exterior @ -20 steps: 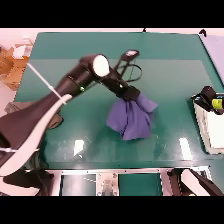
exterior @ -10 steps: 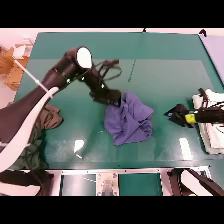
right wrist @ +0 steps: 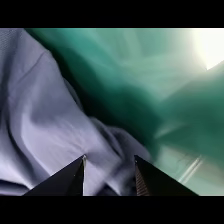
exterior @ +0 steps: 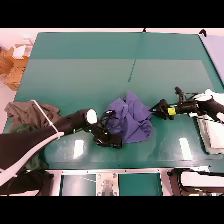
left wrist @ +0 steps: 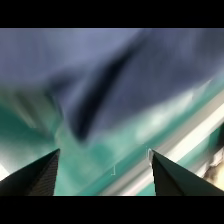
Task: Fold the shirts.
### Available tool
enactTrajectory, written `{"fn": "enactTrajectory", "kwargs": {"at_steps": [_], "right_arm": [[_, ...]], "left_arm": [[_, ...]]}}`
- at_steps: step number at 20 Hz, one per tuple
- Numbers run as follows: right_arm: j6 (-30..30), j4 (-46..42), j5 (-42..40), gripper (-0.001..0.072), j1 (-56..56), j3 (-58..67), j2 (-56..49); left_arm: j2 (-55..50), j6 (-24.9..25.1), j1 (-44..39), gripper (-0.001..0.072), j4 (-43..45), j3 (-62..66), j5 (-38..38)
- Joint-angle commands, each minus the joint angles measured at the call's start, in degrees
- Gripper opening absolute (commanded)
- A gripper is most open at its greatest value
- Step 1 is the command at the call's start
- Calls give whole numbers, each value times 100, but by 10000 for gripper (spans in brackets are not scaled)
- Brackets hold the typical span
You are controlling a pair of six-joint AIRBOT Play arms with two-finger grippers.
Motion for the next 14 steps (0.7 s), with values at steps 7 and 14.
{"fn": "enactTrajectory", "kwargs": {"at_steps": [7,14], "right_arm": [[-98,216,153,14,-140,887,-372],[203,236,872,13,-2153,2533,363]], "left_arm": [[127,120,179,24,-81,-317,1622],[2927,-763,3040,24,3049,-315,-675]]}}
